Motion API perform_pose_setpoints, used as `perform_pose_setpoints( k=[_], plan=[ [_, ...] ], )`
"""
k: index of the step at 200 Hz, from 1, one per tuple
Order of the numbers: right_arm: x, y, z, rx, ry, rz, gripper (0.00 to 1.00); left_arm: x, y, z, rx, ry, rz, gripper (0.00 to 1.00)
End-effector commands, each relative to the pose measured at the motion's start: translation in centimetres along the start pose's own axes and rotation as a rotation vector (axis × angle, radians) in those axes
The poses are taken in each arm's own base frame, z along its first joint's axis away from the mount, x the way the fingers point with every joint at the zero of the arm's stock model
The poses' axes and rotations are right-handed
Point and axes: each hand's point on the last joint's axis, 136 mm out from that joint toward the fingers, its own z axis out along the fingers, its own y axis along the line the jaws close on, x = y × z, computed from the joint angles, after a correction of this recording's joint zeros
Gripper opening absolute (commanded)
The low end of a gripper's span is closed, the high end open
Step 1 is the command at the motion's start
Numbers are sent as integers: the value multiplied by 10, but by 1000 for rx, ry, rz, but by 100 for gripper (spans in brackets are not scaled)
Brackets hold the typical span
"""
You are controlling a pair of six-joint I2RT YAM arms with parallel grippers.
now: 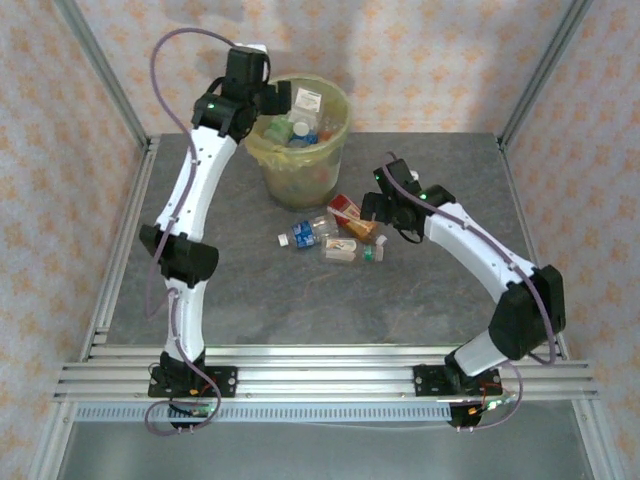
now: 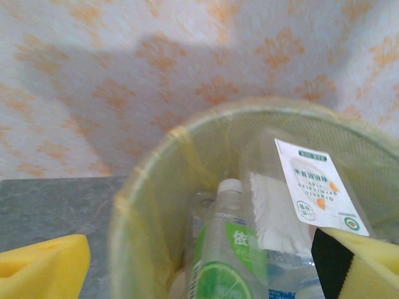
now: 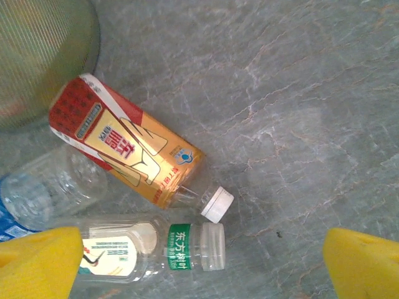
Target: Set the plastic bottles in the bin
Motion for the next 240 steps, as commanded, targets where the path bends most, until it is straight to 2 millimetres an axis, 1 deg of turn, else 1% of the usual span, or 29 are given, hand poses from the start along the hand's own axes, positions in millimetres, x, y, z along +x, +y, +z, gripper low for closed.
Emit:
perform_pose_setpoints(
  k=[1,14,18,19,21,37,53,63,85,117,152,182,220,240],
  plan=[
    [3,12,12,-47,70,-146,99,-29,28,-54,-84,-85,-69,94],
    [6,13,24,-33,102,-206,99,-30,38,-70,-105,-93,-82,95],
    [7,13,27,-28,108,-223,99,-25,39,-67,-114,-81,-81,95],
    [7,13,28,-26,111,-226,99,-29,41,-74,-114,-93,-87,95],
    [7,13,30,-22,112,-231,99,-31,43,-82,-115,-101,-92,95],
    [6,9,42,22,127,-271,99,-25,53,-99,-141,-103,-111,97],
    [6,5,52,64,146,-305,99,-16,64,-114,-163,-108,-131,99],
    [6,6,58,72,158,-324,99,-6,69,-121,-171,-109,-144,100],
    [10,13,70,45,185,-364,99,11,81,-141,-182,-133,-199,100],
    [23,24,87,-10,261,-412,99,41,97,-163,-200,-131,-274,100],
    [30,29,99,-26,302,-423,99,84,112,-170,-247,-88,-336,100],
    [27,30,109,-9,309,-423,99,115,124,-177,-282,-68,-377,100],
    [20,30,125,37,300,-399,100,138,130,-184,-284,-68,-455,100],
    [15,28,133,61,292,-374,95,146,133,-185,-294,-65,-475,100]
  ],
)
